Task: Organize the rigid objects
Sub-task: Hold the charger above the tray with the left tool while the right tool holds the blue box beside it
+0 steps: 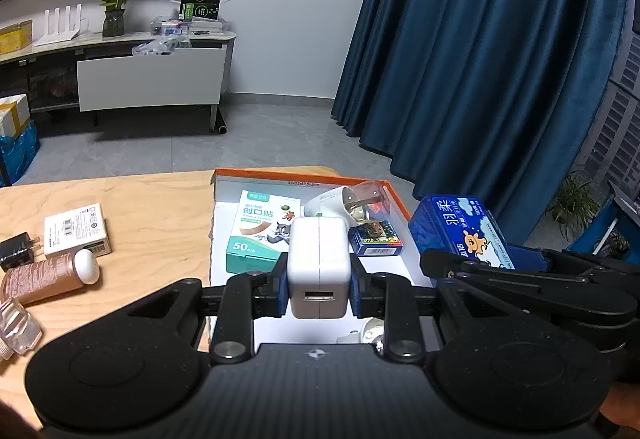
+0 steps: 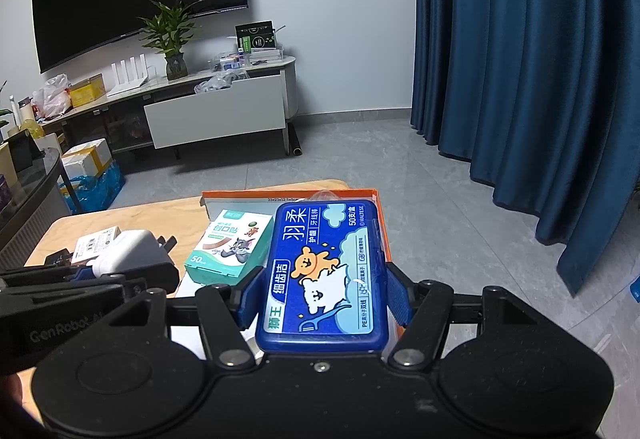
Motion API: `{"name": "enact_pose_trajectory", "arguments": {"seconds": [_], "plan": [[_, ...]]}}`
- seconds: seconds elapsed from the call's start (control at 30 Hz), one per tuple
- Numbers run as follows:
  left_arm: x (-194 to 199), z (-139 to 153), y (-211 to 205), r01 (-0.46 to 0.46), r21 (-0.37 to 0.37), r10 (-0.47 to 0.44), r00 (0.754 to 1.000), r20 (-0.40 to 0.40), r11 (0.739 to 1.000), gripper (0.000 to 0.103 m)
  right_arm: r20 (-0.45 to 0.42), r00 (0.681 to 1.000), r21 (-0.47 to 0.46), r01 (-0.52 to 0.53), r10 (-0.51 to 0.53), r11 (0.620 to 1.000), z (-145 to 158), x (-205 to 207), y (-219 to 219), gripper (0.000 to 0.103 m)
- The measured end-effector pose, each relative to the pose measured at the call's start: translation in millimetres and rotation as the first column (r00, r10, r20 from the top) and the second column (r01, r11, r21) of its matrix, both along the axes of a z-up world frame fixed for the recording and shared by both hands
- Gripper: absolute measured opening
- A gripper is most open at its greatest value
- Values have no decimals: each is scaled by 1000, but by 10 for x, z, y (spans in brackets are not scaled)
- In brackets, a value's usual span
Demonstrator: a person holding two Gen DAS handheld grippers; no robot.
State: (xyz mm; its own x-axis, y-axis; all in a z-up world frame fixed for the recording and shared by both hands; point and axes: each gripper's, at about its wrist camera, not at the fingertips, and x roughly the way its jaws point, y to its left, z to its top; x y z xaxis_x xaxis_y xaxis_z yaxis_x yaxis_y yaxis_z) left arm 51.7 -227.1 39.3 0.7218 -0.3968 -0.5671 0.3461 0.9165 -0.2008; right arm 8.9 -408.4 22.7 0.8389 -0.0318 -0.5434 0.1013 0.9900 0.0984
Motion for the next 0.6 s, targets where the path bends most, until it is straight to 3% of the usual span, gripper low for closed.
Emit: {"name": "enact_pose_trajectory", "arguments": {"seconds": [0.6], "plan": [[67,-47,-46,14,5,-14,1000,-7,1000,29,-17,1000,-12,-4,4,1000,-62,126,-1,74]]}}
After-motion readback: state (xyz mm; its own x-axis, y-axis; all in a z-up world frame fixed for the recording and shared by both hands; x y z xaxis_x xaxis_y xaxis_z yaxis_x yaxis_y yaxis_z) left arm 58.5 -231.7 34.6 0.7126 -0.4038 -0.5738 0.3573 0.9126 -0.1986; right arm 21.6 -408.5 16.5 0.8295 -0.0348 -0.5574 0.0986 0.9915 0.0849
